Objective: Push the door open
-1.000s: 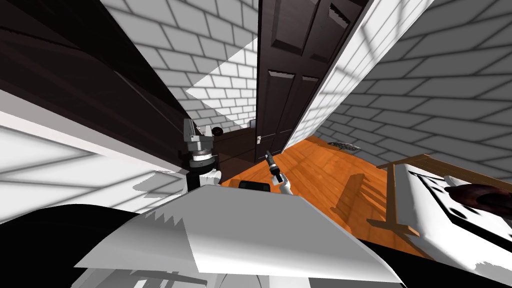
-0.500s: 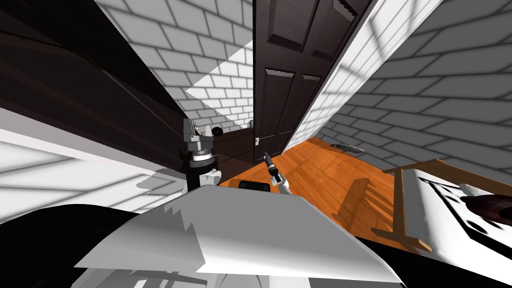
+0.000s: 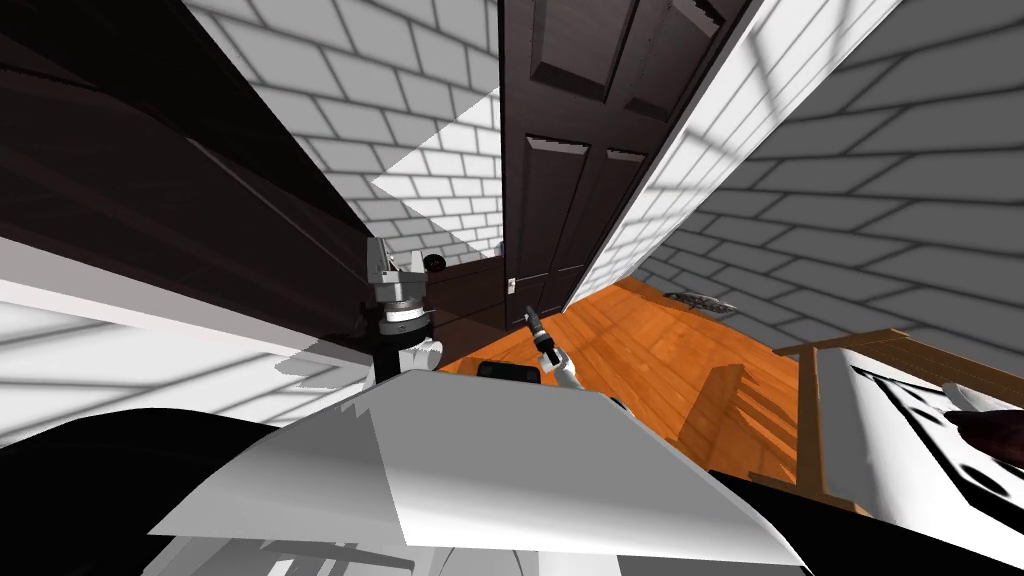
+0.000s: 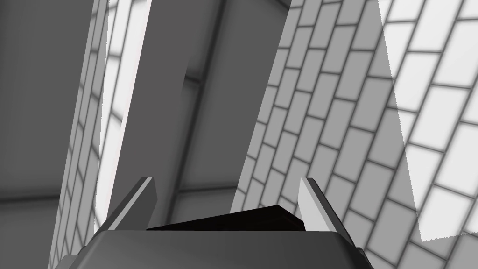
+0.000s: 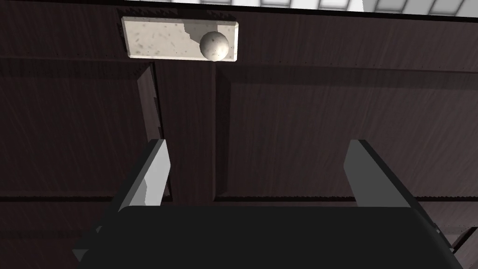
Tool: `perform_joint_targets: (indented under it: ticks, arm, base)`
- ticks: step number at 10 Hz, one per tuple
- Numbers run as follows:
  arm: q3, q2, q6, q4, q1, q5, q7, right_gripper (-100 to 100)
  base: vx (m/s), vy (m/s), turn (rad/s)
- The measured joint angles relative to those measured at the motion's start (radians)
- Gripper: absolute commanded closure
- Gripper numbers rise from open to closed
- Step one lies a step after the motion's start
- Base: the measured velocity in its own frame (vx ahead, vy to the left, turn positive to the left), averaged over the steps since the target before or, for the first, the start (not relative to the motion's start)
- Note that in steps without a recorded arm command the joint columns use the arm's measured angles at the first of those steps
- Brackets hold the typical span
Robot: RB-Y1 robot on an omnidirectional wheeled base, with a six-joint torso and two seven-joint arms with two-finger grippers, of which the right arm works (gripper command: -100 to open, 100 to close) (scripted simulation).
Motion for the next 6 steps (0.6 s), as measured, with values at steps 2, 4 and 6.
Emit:
perform_joint_targets:
  ticks: [2,4,6]
  arm:
    - [0.001,0.010,-0.016,0.048,-0.016,0.005,-0.003,-100]
    - [0.003,0.022,-0.034,0.112,-0.042,0.011,-0.009,-100]
    - [0.004,0.030,-0.046,0.150,-0.059,0.015,-0.014,-100]
  base:
    - [0.089,-0.090,0.045]
    - [0.116,-0.119,0.051]
    - [0.094,-0.017,0.029]
